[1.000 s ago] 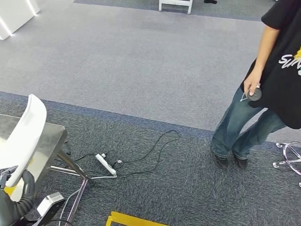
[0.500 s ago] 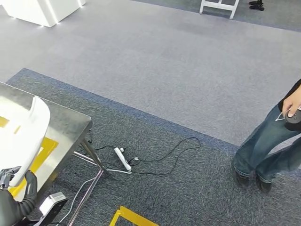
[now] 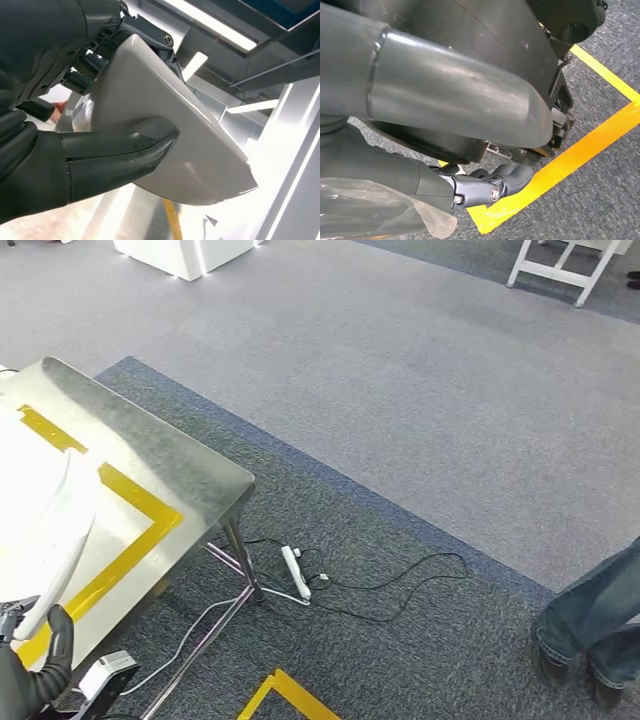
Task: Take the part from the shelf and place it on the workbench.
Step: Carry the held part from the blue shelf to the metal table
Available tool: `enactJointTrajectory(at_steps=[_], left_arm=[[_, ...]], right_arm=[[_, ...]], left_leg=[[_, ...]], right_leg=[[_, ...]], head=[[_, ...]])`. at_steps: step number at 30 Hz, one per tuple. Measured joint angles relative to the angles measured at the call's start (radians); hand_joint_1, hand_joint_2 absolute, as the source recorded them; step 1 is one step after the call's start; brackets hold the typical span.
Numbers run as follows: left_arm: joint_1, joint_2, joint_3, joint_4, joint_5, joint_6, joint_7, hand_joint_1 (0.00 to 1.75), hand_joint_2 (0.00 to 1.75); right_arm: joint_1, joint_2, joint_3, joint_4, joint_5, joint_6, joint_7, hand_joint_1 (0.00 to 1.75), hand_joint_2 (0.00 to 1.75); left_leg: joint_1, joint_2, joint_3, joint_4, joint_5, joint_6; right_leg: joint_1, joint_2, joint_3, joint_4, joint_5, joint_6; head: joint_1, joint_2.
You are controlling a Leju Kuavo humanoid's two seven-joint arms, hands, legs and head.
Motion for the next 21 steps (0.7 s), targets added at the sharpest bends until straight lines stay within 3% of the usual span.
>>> enactJointTrajectory(at_steps=[2, 4, 6, 7, 8, 9, 11, 13, 15, 16, 17, 19, 21], left_arm=[[-0.001, 0.0, 0.001, 0.0, 0.0, 0.0, 0.0, 1.75, 1.75], [-0.004, 0.0, 0.001, 0.0, 0.0, 0.0, 0.0, 1.75, 1.75], [-0.005, 0.0, 0.0, 0.002, -0.001, 0.0, 0.0, 1.75, 1.75], [-0.005, 0.0, 0.0, 0.003, -0.001, 0.0, 0.0, 1.75, 1.75], [-0.005, 0.0, 0.0, 0.003, -0.001, 0.0, 0.0, 1.75, 1.75], [-0.005, 0.001, 0.0, 0.003, -0.001, 0.0, 0.0, 1.75, 1.75], [-0.007, 0.001, 0.0, 0.004, -0.001, 0.0, 0.0, 1.75, 1.75], [-0.009, 0.001, 0.0, 0.004, -0.001, 0.0, 0.0, 1.75, 1.75], [-0.008, 0.002, 0.0, 0.004, -0.004, 0.0, 0.0, 1.75, 1.75], [-0.009, 0.002, 0.0, 0.004, -0.007, 0.0, 0.0, 1.75, 1.75], [-0.011, 0.003, 0.0, 0.004, -0.01, 0.0, 0.0, 1.75, 1.75], [-0.019, 0.003, 0.0, 0.005, -0.016, 0.0, -0.001, 1.75, 1.75], [-0.023, 0.003, -0.002, 0.007, -0.02, 0.0, -0.001, 1.75, 1.75]], right_arm=[[-0.002, 0.0, 0.0, -0.001, 0.0, 0.0, 0.0, 0.0, 0.0], [-0.003, 0.0, 0.0, -0.001, 0.0, 0.0, 0.0, 0.0, 0.0], [-0.001, 0.0, 0.0, -0.001, 0.0, 0.001, 0.0, 0.0, 0.0], [0.0, 0.0, 0.0, -0.001, 0.0, 0.001, 0.0, 0.0, 0.0], [0.001, 0.0, 0.0, -0.001, 0.0, 0.001, 0.0, 0.0, 0.0], [0.001, 0.0, 0.0, -0.001, 0.0, 0.001, 0.0, 0.0, 0.0], [0.001, 0.0, 0.0, -0.001, 0.0, 0.0, 0.0, 0.0, 0.0], [-0.001, 0.0, 0.0, -0.001, 0.0, 0.001, 0.0, 0.0, 0.0], [-0.003, 0.0, 0.0, -0.001, 0.0, 0.001, 0.0, 0.0, 0.0], [-0.003, 0.0, 0.0, -0.001, 0.0, 0.001, 0.0, 0.0, 0.0], [-0.002, 0.0, 0.0, -0.002, 0.0, 0.001, 0.0, 0.0, 0.0], [0.001, 0.0, 0.0, -0.002, 0.0, 0.0, 0.0, 0.0, 0.0], [0.006, -0.001, 0.0, -0.002, -0.002, 0.0, 0.0, 0.0, 0.0]], left_leg=[[0.005, -0.024, 0.002, -0.006, 0.006, 0.012], [0.008, -0.047, 0.001, -0.007, 0.009, 0.02], [0.007, -0.075, 0.0, -0.006, 0.01, 0.022], [0.007, -0.09, 0.0, -0.006, 0.01, 0.022], [0.007, -0.104, 0.001, -0.006, 0.01, 0.022], [0.007, -0.119, 0.002, -0.005, 0.009, 0.021], [0.007, -0.146, 0.001, -0.002, 0.008, 0.015], [0.01, -0.167, -0.006, 0.0, 0.008, 0.002], [0.015, -0.186, -0.013, 0.0, 0.011, -0.012], [0.014, -0.176, -0.018, 0.008, 0.005, -0.018], [0.013, -0.155, -0.029, 0.032, -0.01, -0.023], [0.011, -0.097, -0.077, 0.138, -0.068, -0.03], [0.015, -0.07, -0.133, 0.257, -0.115, -0.036]], right_leg=[[-0.004, 0.041, -0.016, 0.04, -0.03, 0.011], [-0.006, 0.102, -0.078, 0.163, -0.091, 0.015], [-0.007, 0.12, -0.145, 0.285, -0.128, 0.015], [-0.006, 0.123, -0.159, 0.298, -0.118, 0.014], [-0.007, 0.126, -0.152, 0.269, -0.088, 0.012], [-0.007, 0.136, -0.127, 0.204, -0.046, 0.009], [-0.012, 0.185, -0.07, 0.068, 0.012, 0.003], [-0.012, 0.214, -0.041, 0.012, 0.02, -0.002], [-0.011, 0.195, -0.033, 0.006, 0.022, -0.011], [-0.012, 0.182, -0.03, 0.002, 0.024, -0.017], [-0.013, 0.167, -0.027, -0.002, 0.025, -0.023], [-0.012, 0.135, -0.022, -0.006, 0.023, -0.032], [-0.01, 0.102, -0.019, -0.005, 0.018, -0.036]], head=[[0.004, 0.0], [0.01, 0.0], [0.012, 0.0], [0.012, 0.0], [0.012, 0.0], [0.012, 0.0], [0.012, 0.0], [0.012, 0.0], [0.012, 0.0], [0.011, 0.0], [0.007, 0.0], [0.0, 0.0], [-0.002, 0.0]])
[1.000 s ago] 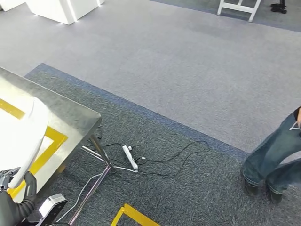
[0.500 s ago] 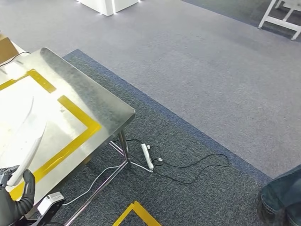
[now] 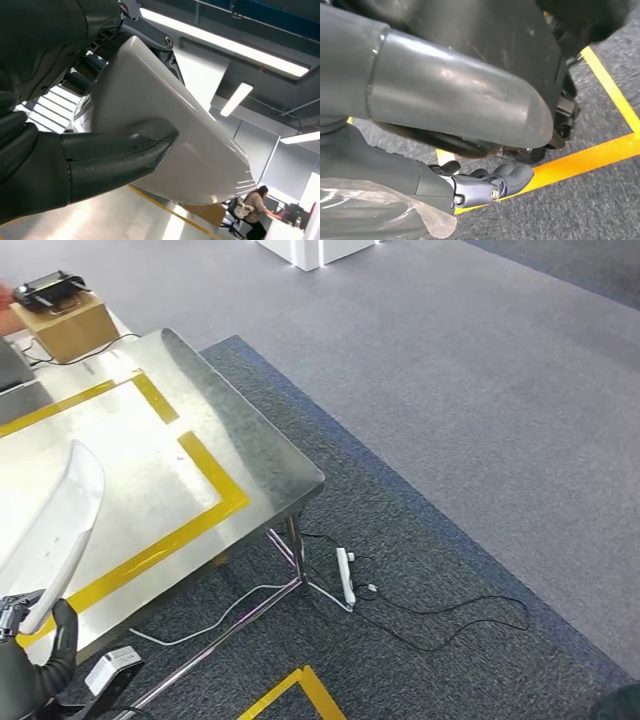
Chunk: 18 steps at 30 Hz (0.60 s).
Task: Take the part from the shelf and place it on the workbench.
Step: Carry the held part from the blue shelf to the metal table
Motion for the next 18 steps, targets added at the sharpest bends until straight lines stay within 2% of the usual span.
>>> enactJointTrajectory(at_steps=[1, 2, 3, 5, 6, 7, 9, 10, 12, 13, 14, 15, 16, 17, 18], left_arm=[[0.0, 0.0, -0.001, 0.001, -0.001, 0.0, 0.001, 1.75, 1.75], [0.0, 0.0, -0.001, 0.002, -0.002, 0.0, 0.002, 1.75, 1.75], [0.0, 0.0, -0.001, 0.003, -0.002, 0.0, 0.005, 1.75, 1.75], [-0.004, 0.0, -0.001, 0.004, -0.002, 0.0, 0.012, 1.75, 1.75], [-0.006, 0.0, -0.002, 0.004, -0.001, 0.0, 0.015, 1.75, 1.75], [-0.008, 0.0, -0.004, 0.004, 0.0, 0.0, 0.017, 1.75, 1.75], [-0.009, 0.0, -0.005, 0.005, 0.002, 0.0, 0.017, 1.75, 1.75], [-0.008, 0.0, -0.005, 0.005, 0.003, 0.0, 0.017, 1.75, 1.75], [-0.01, 0.0, -0.006, 0.005, 0.005, 0.0, 0.017, 1.75, 1.75], [-0.012, 0.0, -0.007, 0.006, 0.005, 0.0, 0.017, 1.75, 1.75], [-0.013, 0.0, -0.008, 0.006, 0.005, 0.0, 0.017, 1.75, 1.75], [-0.013, 0.0, -0.008, 0.007, 0.005, 0.0, 0.017, 1.75, 1.75], [-0.013, 0.0, -0.009, 0.008, 0.005, 0.0, 0.017, 1.75, 1.75], [-0.013, 0.0, -0.008, 0.009, 0.006, 0.0, 0.017, 1.75, 1.75], [-0.013, 0.0, -0.008, 0.01, 0.006, 0.0, 0.017, 1.75, 1.75]], right_arm=[[0.001, 0.0, 0.0, 0.0, -0.001, 0.0, 0.0, 0.0, 0.0], [0.002, 0.0, 0.0, 0.0, -0.002, 0.0, 0.0, 0.0, 0.0], [0.002, 0.0, 0.0, 0.0, -0.002, 0.0, 0.0, 0.0, 0.0], [0.002, 0.0, 0.0, 0.0, -0.002, -0.001, 0.0, 0.0, 0.0], [0.002, 0.0, 0.0, 0.0, -0.002, -0.001, 0.0, 0.0, 0.0], [0.002, 0.0, 0.0, 0.0, -0.002, -0.002, 0.0, 0.0, 0.0], [0.001, 0.0, 0.0, 0.0, -0.003, -0.004, 0.0, 0.0, 0.0], [0.001, 0.0, 0.0, 0.0, -0.004, -0.005, 0.0, 0.0, 0.0], [0.0, 0.0, 0.0, -0.001, -0.004, -0.006, 0.0, 0.0, 0.0], [0.001, -0.001, 0.0, -0.001, -0.004, -0.006, 0.0, 0.0, 0.0], [0.001, -0.001, 0.0, -0.001, -0.004, -0.006, 0.0, 0.0, 0.0], [0.002, -0.001, 0.0, -0.001, -0.004, -0.006, 0.0, 0.0, 0.0], [0.003, -0.001, 0.0, -0.001, -0.004, -0.006, 0.0, 0.0, 0.0], [0.003, -0.001, 0.0, -0.001, -0.004, -0.006, 0.0, 0.0, 0.0], [0.003, -0.001, 0.0, -0.001, -0.004, -0.006, 0.0, 0.0, 0.0]], left_leg=[[0.002, 0.005, -0.009, 0.021, 0.002, -0.002], [0.003, 0.01, 0.001, 0.003, 0.022, -0.003], [0.004, 0.019, 0.029, -0.05, 0.056, -0.002], [-0.002, 0.062, 0.099, -0.185, 0.109, 0.006], [-0.007, 0.081, 0.12, -0.229, 0.119, 0.012], [-0.011, 0.091, 0.129, -0.249, 0.118, 0.017], [-0.014, 0.073, 0.127, -0.254, 0.116, 0.026], [-0.012, 0.061, 0.128, -0.257, 0.117, 0.032], [-0.005, 0.038, 0.13, -0.264, 0.122, 0.044], [-0.003, 0.027, 0.13, -0.265, 0.123, 0.047], [-0.002, 0.015, 0.129, -0.264, 0.124, 0.049], [-0.002, 0.002, 0.129, -0.264, 0.124, 0.05], [-0.002, -0.011, 0.13, -0.264, 0.124, 0.05], [-0.002, -0.026, 0.13, -0.264, 0.123, 0.05], [-0.002, -0.04, 0.132, -0.263, 0.123, 0.049]], right_leg=[[0.001, -0.015, 0.002, 0.0, -0.003, 0.0], [0.001, -0.029, 0.005, 0.0, -0.005, 0.002], [0.001, -0.041, 0.01, 0.0, -0.009, 0.004], [0.004, -0.064, 0.019, 0.002, -0.017, 0.012], [0.007, -0.075, 0.022, 0.003, -0.022, 0.017], [0.01, -0.086, 0.025, 0.003, -0.026, 0.023], [0.011, -0.109, 0.031, 0.001, -0.031, 0.034], [0.01, -0.103, 0.031, 0.005, -0.038, 0.04], [0.005, -0.052, 0.005, 0.065, -0.078, 0.049], [0.003, -0.017, -0.025, 0.127, -0.109, 0.052], [0.002, 0.004, -0.063, 0.201, -0.14, 0.053], [0.002, 0.013, -0.098, 0.264, -0.158, 0.054], [0.002, 0.017, -0.123, 0.3, -0.159, 0.054], [0.002, 0.02, -0.13, 0.295, -0.138, 0.054], [0.001, 0.026, -0.118, 0.251, -0.101, 0.052]], head=[[0.0, 0.0], [0.0, 0.0], [0.0, 0.0], [-0.001, 0.0], [-0.001, 0.0], [-0.001, 0.0], [0.0, 0.0], [0.002, 0.0], [0.007, 0.0], [0.011, 0.0], [0.013, 0.0], [0.014, 0.0], [0.014, 0.0], [0.014, 0.0], [0.014, 0.0]])
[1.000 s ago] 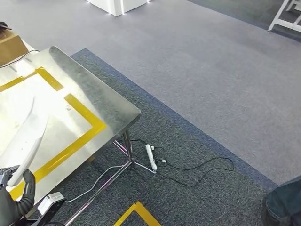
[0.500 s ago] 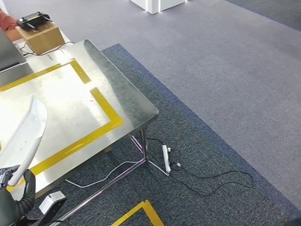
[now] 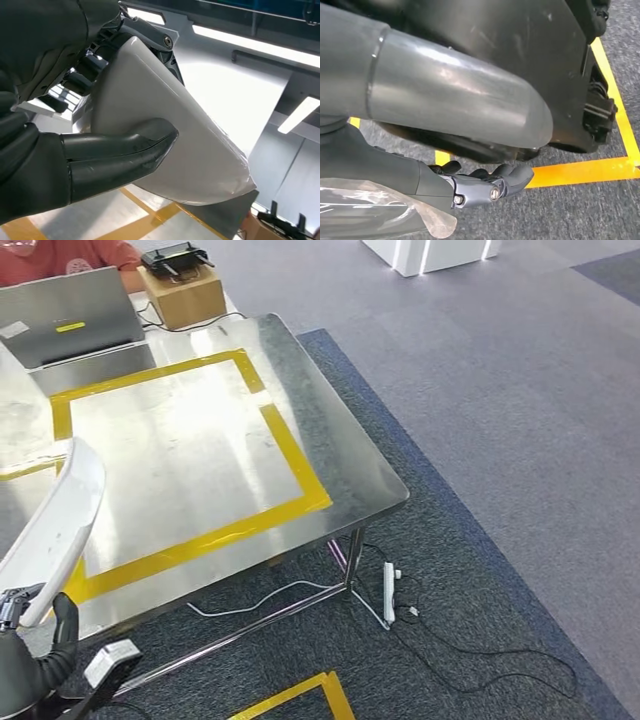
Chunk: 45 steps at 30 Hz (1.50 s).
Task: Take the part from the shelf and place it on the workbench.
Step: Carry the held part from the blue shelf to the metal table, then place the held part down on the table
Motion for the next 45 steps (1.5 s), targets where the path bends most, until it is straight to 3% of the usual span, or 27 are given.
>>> enactJointTrajectory(at_steps=[2, 4, 5, 6, 8, 9, 11, 13, 14, 16, 17, 19, 20, 22, 24, 26, 28, 29, 30, 32, 34, 36, 39, 45], left_arm=[[-0.001, 0.0, -0.001, 0.001, 0.001, 0.0, 0.0, 1.75, 1.75], [-0.002, 0.0, -0.003, 0.001, 0.001, 0.0, 0.002, 1.75, 1.75], [-0.002, 0.0, -0.004, 0.001, 0.001, 0.0, 0.004, 1.75, 1.75], [-0.001, 0.001, -0.005, 0.001, 0.001, 0.0, 0.006, 1.75, 1.75], [0.0, 0.003, -0.006, 0.001, 0.002, 0.0, 0.012, 1.75, 1.75], [-0.002, 0.004, -0.006, 0.002, 0.002, 0.0, 0.014, 1.75, 1.75], [-0.005, 0.006, -0.009, 0.003, 0.002, 0.0, 0.016, 1.75, 1.75], [-0.004, 0.008, -0.012, 0.006, 0.002, 0.0, 0.017, 1.75, 1.75], [-0.003, 0.009, -0.013, 0.007, 0.002, 0.0, 0.017, 1.75, 1.75], [-0.003, 0.011, -0.013, 0.009, 0.002, 0.0, 0.017, 1.75, 1.75], [-0.004, 0.011, -0.014, 0.01, 0.002, 0.0, 0.017, 1.75, 1.75], [-0.005, 0.011, -0.015, 0.01, 0.002, 0.0, 0.017, 1.75, 1.75], [-0.004, 0.011, -0.016, 0.01, 0.002, 0.0, 0.018, 1.75, 1.75], [0.0, 0.012, -0.016, 0.01, 0.002, 0.0, 0.019, 1.75, 1.75], [0.001, 0.013, -0.016, 0.011, 0.001, 0.0, 0.021, 1.75, 1.75], [-0.001, 0.014, -0.018, 0.011, -0.002, 0.0, 0.024, 1.75, 1.75], [0.0, 0.014, -0.019, 0.012, -0.004, 0.0, 0.025, 1.75, 1.75], [0.001, 0.015, -0.019, 0.013, -0.004, 0.0, 0.026, 1.75, 1.75], [0.001, 0.015, -0.019, 0.013, -0.005, 0.0, 0.028, 1.75, 1.75], [0.001, 0.015, -0.019, 0.014, -0.006, 0.0, 0.031, 1.75, 1.75], [0.003, 0.016, -0.019, 0.014, -0.009, 0.0, 0.033, 1.75, 1.75], [0.004, 0.018, -0.019, 0.014, -0.018, 0.0, 0.03, 1.75, 1.75], [0.003, 0.02, -0.019, 0.014, -0.032, 0.0, 0.018, 1.75, 1.75], [-0.001, 0.02, -0.019, 0.014, -0.039, 0.0, 0.014, 1.75, 1.75]], right_arm=[[0.0, 0.0, 0.0, 0.0, 0.0, -0.001, 0.0, 0.0, 0.0], [-0.001, -0.001, 0.0, 0.0, 0.0, -0.001, 0.0, 0.0, 0.0], [-0.001, -0.001, 0.0, 0.0, 0.0, -0.001, 0.0, 0.0, 0.0], [-0.002, -0.001, 0.0, 0.0, 0.0, -0.001, 0.0, 0.0, 0.0], [-0.002, -0.001, 0.0, 0.0, 0.0, -0.002, 0.0, 0.0, 0.0], [-0.001, -0.001, 0.0, -0.001, 0.0, -0.002, 0.0, 0.0, 0.0], [0.001, -0.002, 0.0, -0.001, 0.0, -0.003, -0.001, 0.0, 0.0], [0.003, -0.002, 0.0, -0.001, 0.0, -0.003, 0.0, 0.0, 0.0], [0.003, -0.003, 0.0, -0.001, 0.0, -0.003, 0.0, 0.0, 0.0], [0.002, -0.003, 0.0, -0.001, 0.0, -0.003, 0.0, 0.0, 0.0], [0.001, -0.002, 0.0, -0.001, 0.0, -0.003, -0.001, 0.0, 0.0], [0.0, -0.002, 0.0, -0.001, -0.001, -0.003, -0.001, 0.0, 0.0], [0.0, -0.002, 0.0, -0.001, -0.001, -0.002, -0.002, 0.0, 0.0], [-0.002, -0.003, 0.0, -0.002, -0.001, -0.001, -0.002, 0.0, 0.0], [-0.003, -0.003, 0.0, -0.003, -0.002, -0.001, -0.002, 0.0, 0.0], [-0.002, -0.003, 0.0, -0.004, -0.002, -0.001, -0.003, 0.0, 0.0], [0.001, -0.003, 0.0, -0.004, -0.004, -0.001, -0.002, 0.0, 0.0], [0.002, -0.003, 0.0, -0.004, -0.004, -0.001, -0.002, 0.0, 0.0], [0.002, -0.003, 0.0, -0.004, -0.004, -0.001, -0.002, 0.0, 0.0], [0.002, -0.004, 0.0, -0.004, -0.008, 0.0, -0.003, 0.0, 0.0], [-0.001, -0.004, 0.0, -0.004, -0.013, 0.002, -0.005, 0.0, 0.0], [-0.001, -0.003, 0.0, -0.004, -0.015, 0.003, -0.007, 0.0, 0.0], [0.002, -0.004, 0.0, -0.005, -0.015, 0.003, -0.009, 0.0, 0.0], [0.0, -0.004, 0.0, -0.005, -0.014, 0.003, -0.009, 0.0, 0.0]], left_leg=[[-0.001, -0.028, 0.0, 0.004, -0.003, -0.006], [-0.001, -0.053, -0.007, 0.008, -0.004, -0.017], [0.0, -0.064, -0.011, 0.009, -0.002, -0.025], [0.003, -0.076, -0.014, 0.008, 0.001, -0.031], [0.003, -0.052, -0.024, 0.025, -0.01, -0.042], [0.001, -0.025, -0.038, 0.057, -0.03, -0.046], [0.0, 0.029, -0.092, 0.177, -0.092, -0.053], [0.002, 0.044, -0.139, 0.279, -0.125, -0.056], [0.003, 0.048, -0.14, 0.283, -0.115, -0.056], [0.001, 0.066, -0.088, 0.184, -0.051, -0.05], [-0.004, 0.091, -0.053, 0.118, -0.026, -0.044], [-0.014, 0.132, -0.011, 0.031, -0.006, -0.032], [-0.018, 0.137, -0.007, 0.02, -0.011, -0.027], [-0.017, 0.114, -0.009, 0.012, -0.008, -0.017], [-0.011, 0.09, -0.006, 0.004, -0.003, -0.006], [-0.007, 0.066, -0.006, 0.001, 0.0, 0.001], [-0.007, 0.04, -0.007, 0.002, 0.0, 0.004], [-0.007, 0.026, -0.007, 0.003, 0.0, 0.004], [-0.006, 0.014, -0.006, 0.004, 0.0, 0.003], [-0.005, -0.005, -0.005, 0.007, -0.003, -0.001], [-0.008, -0.016, -0.009, 0.013, -0.006, -0.01], [-0.01, -0.021, -0.015, 0.019, -0.006, -0.009], [-0.01, -0.019, -0.013, 0.016, -0.004, 0.002], [-0.008, -0.018, -0.007, 0.005, -0.001, -0.007]], right_leg=[[-0.005, 0.041, 0.053, -0.139, 0.076, -0.005], [-0.008, 0.079, 0.09, -0.219, 0.098, -0.013], [-0.007, 0.082, 0.096, -0.227, 0.094, -0.018], [-0.007, 0.071, 0.099, -0.229, 0.095, -0.025], [-0.007, 0.044, 0.104, -0.234, 0.098, -0.038], [-0.008, 0.029, 0.107, -0.237, 0.098, -0.044], [-0.005, -0.002, 0.11, -0.238, 0.094, -0.053], [-0.002, -0.034, 0.113, -0.237, 0.089, -0.056], [-0.001, -0.049, 0.116, -0.237, 0.086, -0.056], [0.001, -0.075, 0.125, -0.237, 0.08, -0.054], [0.003, -0.086, 0.13, -0.237, 0.075, -0.05], [0.009, -0.107, 0.136, -0.236, 0.067, -0.04], [0.012, -0.118, 0.139, -0.237, 0.064, -0.035], [0.011, -0.135, 0.145, -0.238, 0.058, -0.024], [0.008, -0.095, 0.133, -0.203, 0.03, -0.013], [0.005, -0.03, 0.077, -0.089, -0.027, -0.005], [0.004, -0.009, 0.012, 0.03, -0.063, -0.003], [0.003, -0.007, -0.003, 0.044, -0.053, -0.003], [0.002, -0.005, 0.0, 0.021, -0.024, -0.003], [0.0, 0.004, 0.046, -0.104, 0.054, -0.006], [-0.002, 0.018, 0.086, -0.202, 0.088, -0.013], [-0.002, 0.025, 0.095, -0.224, 0.088, -0.022], [0.0, 0.027, 0.095, -0.224, 0.091, -0.026], [0.003, 0.027, 0.097, -0.223, 0.088, -0.035]], head=[[0.001, 0.0], [0.0, 0.0], [0.0, 0.0], [0.0, 0.0], [-0.003, 0.0], [-0.007, 0.0], [-0.013, 0.0], [-0.014, 0.0], [-0.014, 0.0], [-0.015, 0.0], [-0.014, 0.0], [-0.014, 0.0], [-0.013, 0.0], [-0.012, 0.0], [-0.009, 0.0], [-0.002, 0.0], [0.0, 0.0], [0.0, 0.0], [0.0, 0.0], [0.002, 0.0], [0.004, 0.0], [0.004, 0.0], [0.003, 0.0], [0.003, 0.0]])
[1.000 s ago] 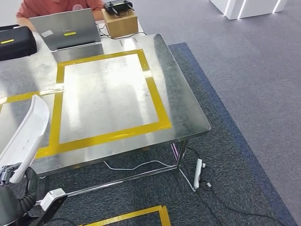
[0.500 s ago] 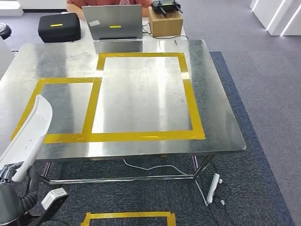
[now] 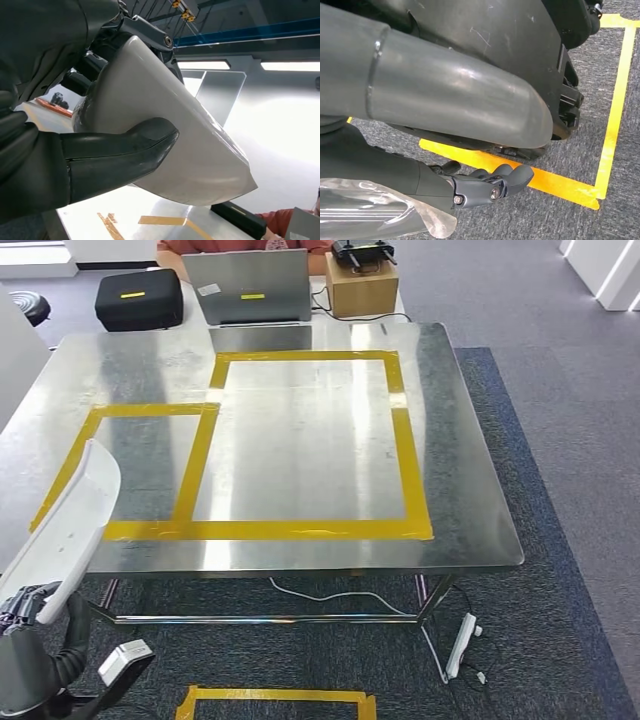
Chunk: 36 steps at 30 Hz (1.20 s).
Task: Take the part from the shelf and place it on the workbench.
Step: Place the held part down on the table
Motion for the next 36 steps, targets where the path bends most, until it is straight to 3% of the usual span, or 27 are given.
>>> enactJointTrajectory(at_steps=[3, 6, 19, 25, 36], left_arm=[[0.0, 0.0, 0.0, 0.0, 0.0, 0.0, 0.0, 1.75, 1.75], [0.0, 0.0, 0.0, 0.0, 0.0, 0.0, -0.002, 1.75, 1.75], [-0.038, 0.0, 0.02, 0.038, -0.065, 0.0, -0.093, 1.75, 1.75], [-0.113, -0.001, 0.096, 0.104, -0.125, 0.0, -0.151, 1.75, 1.75], [-0.282, 0.002, 0.238, 0.241, -0.196, 0.0, -0.157, 1.75, 1.75]], right_arm=[[0.0, 0.0, 0.0, 0.0, 0.0, 0.0, 0.0, 0.0, 0.0], [0.0, 0.0, 0.0, 0.0, 0.001, 0.0, 0.0, 0.0, 0.0], [-0.005, -0.001, 0.015, -0.003, 0.033, 0.036, 0.011, 0.0, 0.0], [-0.011, -0.005, 0.037, -0.006, 0.043, 0.061, 0.019, 0.0, 0.0], [-0.021, -0.012, 0.072, -0.006, 0.061, 0.075, 0.021, 0.0, 0.0]], left_leg=[[0.002, 0.0, 0.0, -0.002, 0.0, -0.015], [0.002, 0.0, 0.0, -0.002, -0.001, -0.02], [-0.001, 0.0, -0.001, 0.0, -0.001, -0.021], [-0.001, 0.0, -0.001, 0.001, -0.001, -0.021], [-0.001, 0.0, -0.001, 0.001, -0.001, -0.021]], right_leg=[[0.001, 0.0, 0.0, 0.001, -0.001, -0.001], [0.001, 0.0, 0.0, 0.001, -0.001, -0.002], [-0.002, 0.0, 0.004, -0.004, 0.0, 0.0], [-0.002, 0.0, 0.004, -0.004, 0.001, 0.0], [-0.002, 0.0, 0.004, -0.003, 0.001, 0.0]], head=[[0.0, 0.0], [0.0, 0.0], [0.001, 0.0], [0.001, 0.0], [0.0, 0.0]])
